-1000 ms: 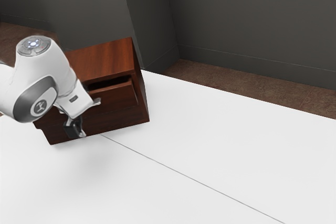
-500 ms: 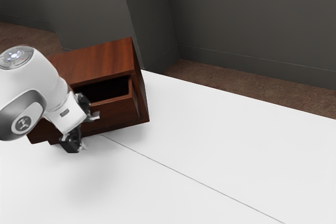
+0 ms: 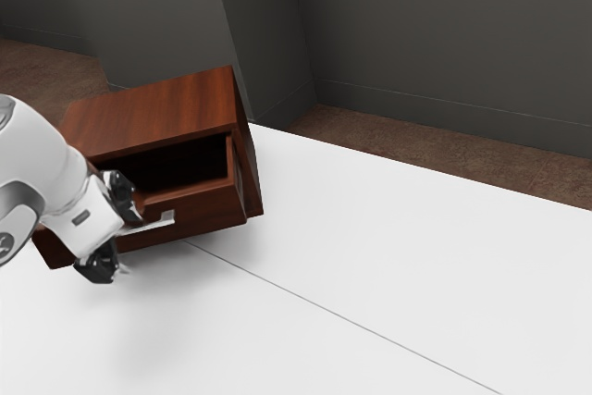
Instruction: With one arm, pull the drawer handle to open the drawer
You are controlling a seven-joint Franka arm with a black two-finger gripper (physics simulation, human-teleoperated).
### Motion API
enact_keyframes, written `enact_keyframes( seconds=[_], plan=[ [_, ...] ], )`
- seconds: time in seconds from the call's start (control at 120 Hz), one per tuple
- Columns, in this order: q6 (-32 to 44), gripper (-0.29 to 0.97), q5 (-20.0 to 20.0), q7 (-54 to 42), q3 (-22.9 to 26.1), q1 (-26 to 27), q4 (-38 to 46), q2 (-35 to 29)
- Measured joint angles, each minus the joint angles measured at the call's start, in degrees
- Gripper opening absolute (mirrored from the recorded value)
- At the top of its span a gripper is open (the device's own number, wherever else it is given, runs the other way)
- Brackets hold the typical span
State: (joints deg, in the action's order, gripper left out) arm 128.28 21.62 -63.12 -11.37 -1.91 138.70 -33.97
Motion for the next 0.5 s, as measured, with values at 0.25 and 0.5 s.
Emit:
enact_keyframes(
  seconds=[0.25, 0.5],
  plan=[
    [-10.8, 0.66, -3.1, 0.1, 3.8, 1.2, -25.3, 7.7],
    [-29.3, 0.67, -11.2, 6.4, 4.3, 2.3, -45.3, 22.5]
  ],
)
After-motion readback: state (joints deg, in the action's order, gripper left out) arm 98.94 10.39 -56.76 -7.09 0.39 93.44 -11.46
